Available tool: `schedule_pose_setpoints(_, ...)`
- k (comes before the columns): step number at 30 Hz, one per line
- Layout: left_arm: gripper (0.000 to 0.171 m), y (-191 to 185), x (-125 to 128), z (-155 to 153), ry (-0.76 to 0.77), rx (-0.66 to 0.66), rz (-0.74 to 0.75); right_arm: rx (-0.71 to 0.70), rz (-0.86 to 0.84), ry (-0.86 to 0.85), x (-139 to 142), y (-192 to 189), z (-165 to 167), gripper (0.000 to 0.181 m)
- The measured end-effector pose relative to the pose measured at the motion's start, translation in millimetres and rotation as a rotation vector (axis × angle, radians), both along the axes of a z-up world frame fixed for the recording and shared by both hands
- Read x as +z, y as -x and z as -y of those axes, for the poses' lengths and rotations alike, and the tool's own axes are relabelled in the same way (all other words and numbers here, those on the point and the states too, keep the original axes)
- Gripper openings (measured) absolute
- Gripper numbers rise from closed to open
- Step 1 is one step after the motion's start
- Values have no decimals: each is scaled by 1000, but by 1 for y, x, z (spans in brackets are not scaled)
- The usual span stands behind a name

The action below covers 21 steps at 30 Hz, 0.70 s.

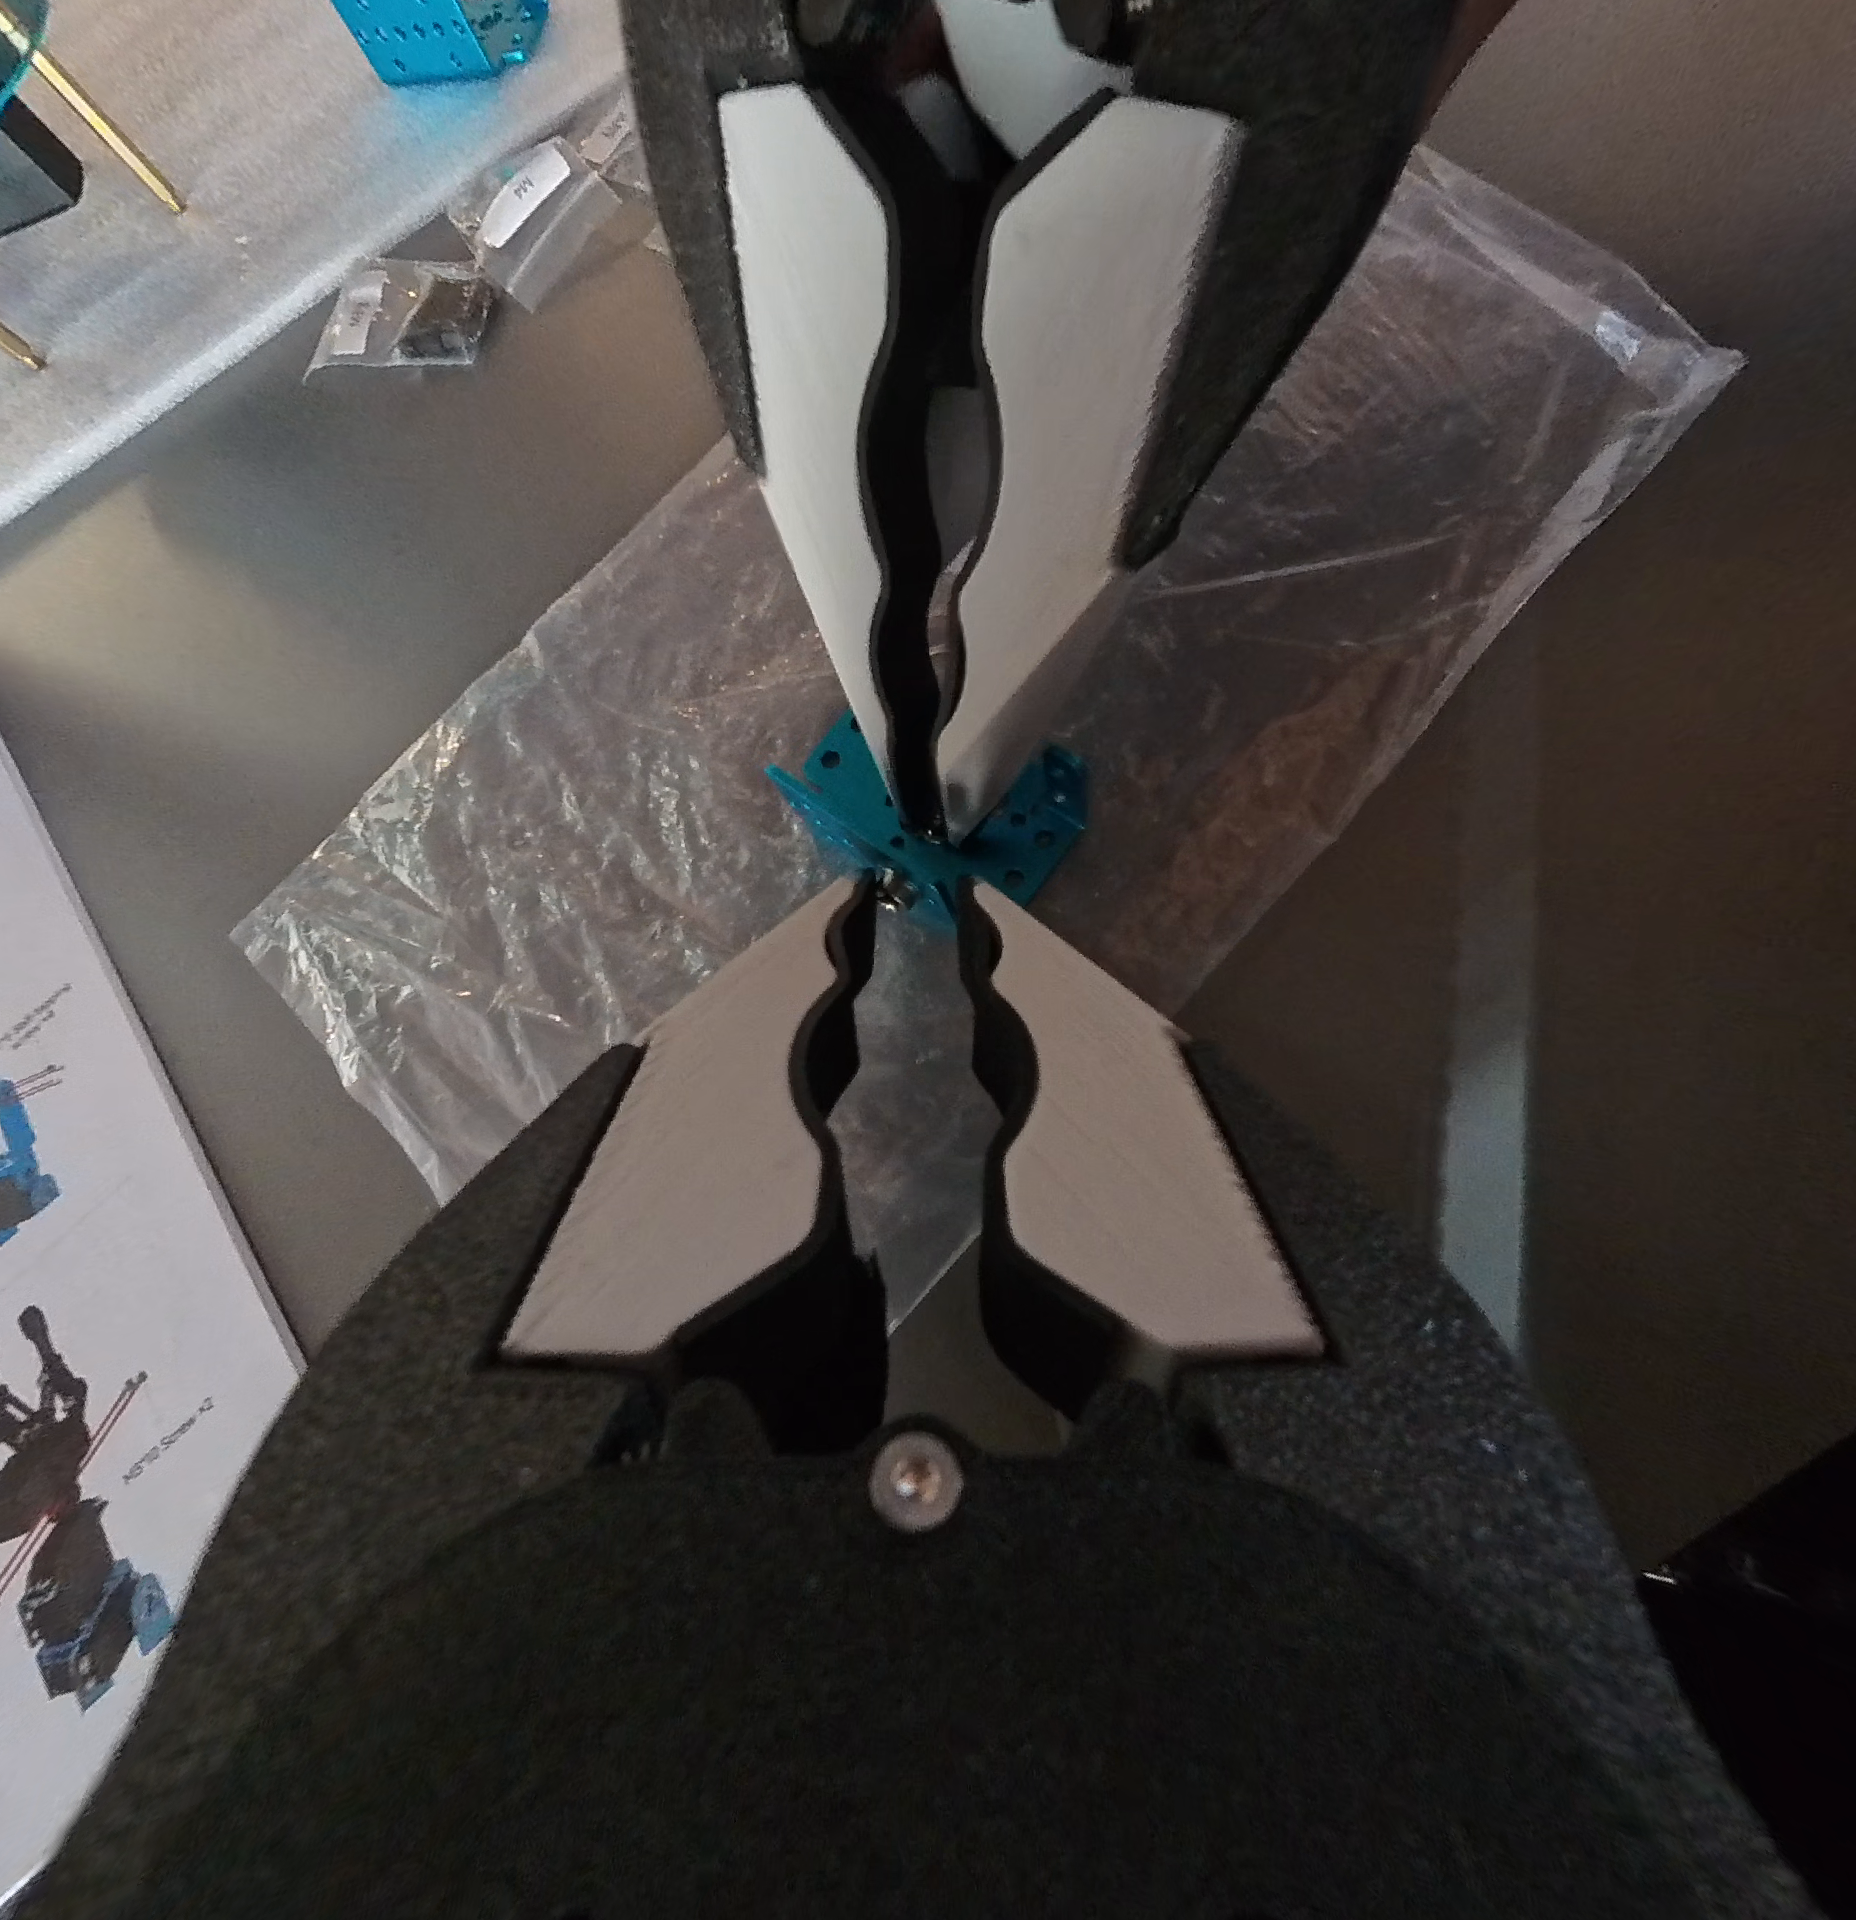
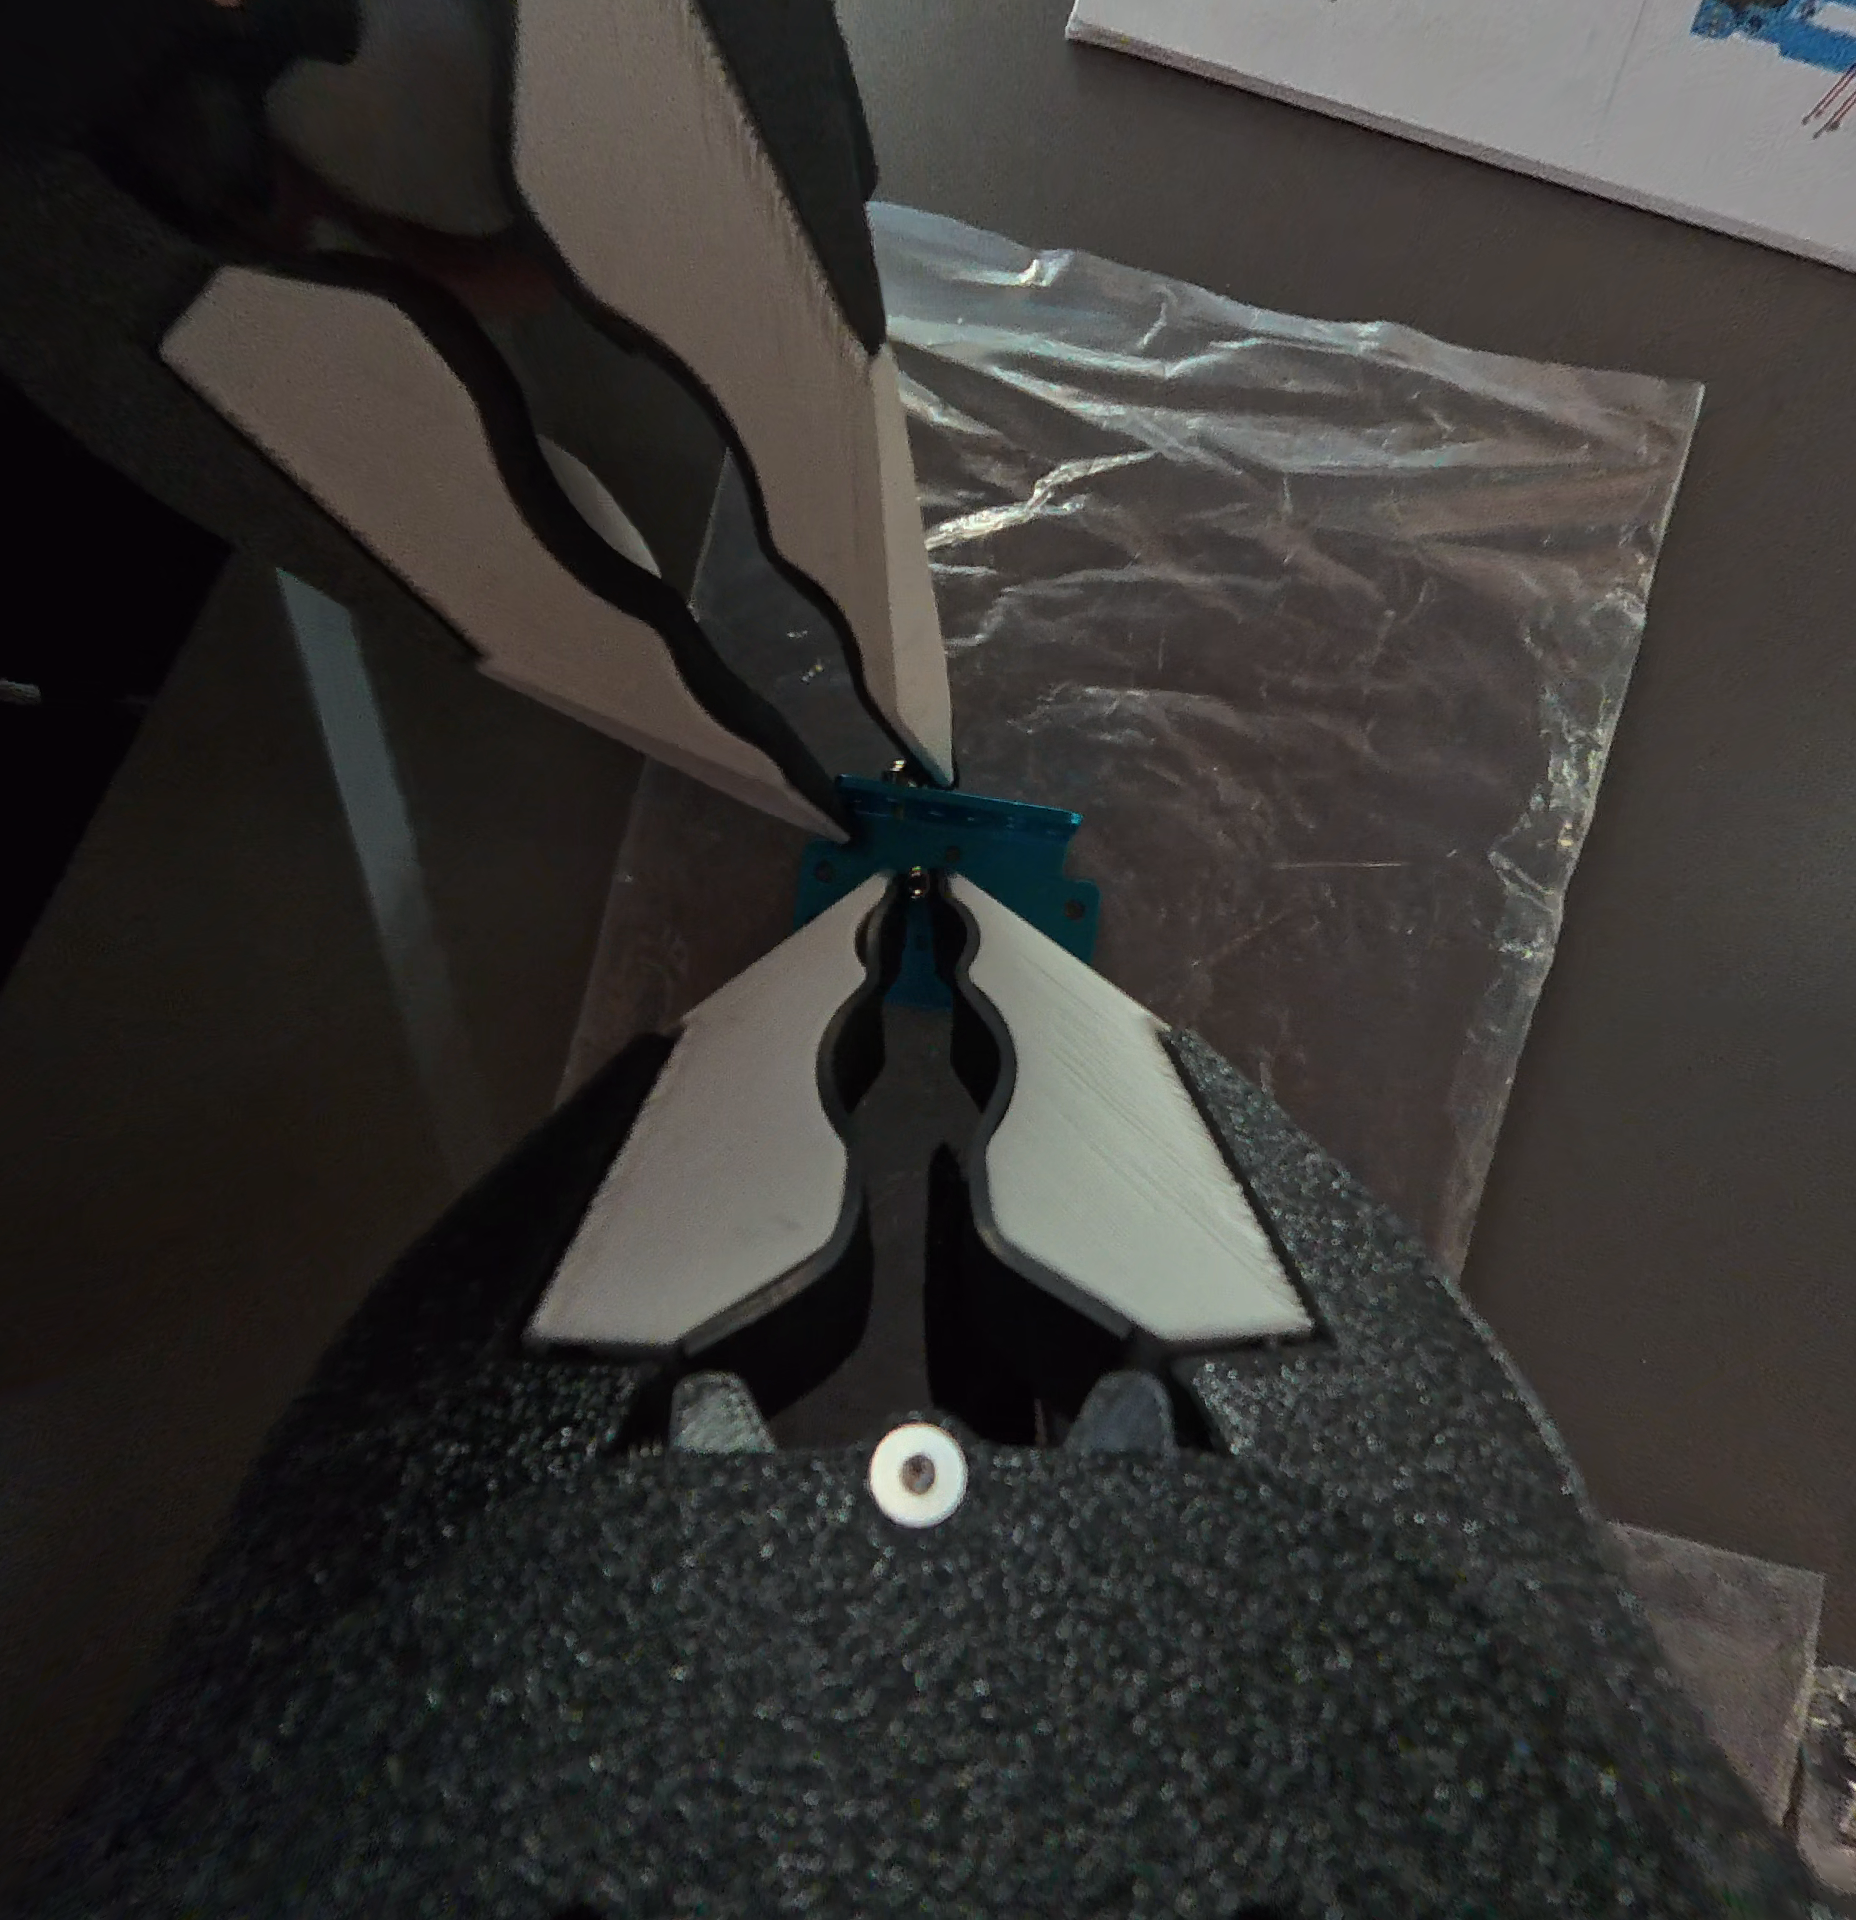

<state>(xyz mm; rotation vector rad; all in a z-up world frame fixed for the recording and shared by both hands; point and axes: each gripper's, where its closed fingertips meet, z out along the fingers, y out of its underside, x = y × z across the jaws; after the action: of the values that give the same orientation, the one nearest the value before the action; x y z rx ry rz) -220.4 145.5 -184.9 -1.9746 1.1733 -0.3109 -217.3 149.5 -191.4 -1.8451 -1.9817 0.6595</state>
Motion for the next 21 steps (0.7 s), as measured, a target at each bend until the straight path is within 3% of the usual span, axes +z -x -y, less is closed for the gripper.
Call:
schedule_pose_setpoints(9,14,3,1,0,105,8,83,3,-169,22,20,8,-1,2)
schedule_pose_setpoints(21,14,5,-1,0,163,15,114,1,-121,-11,12,5,-5,6)
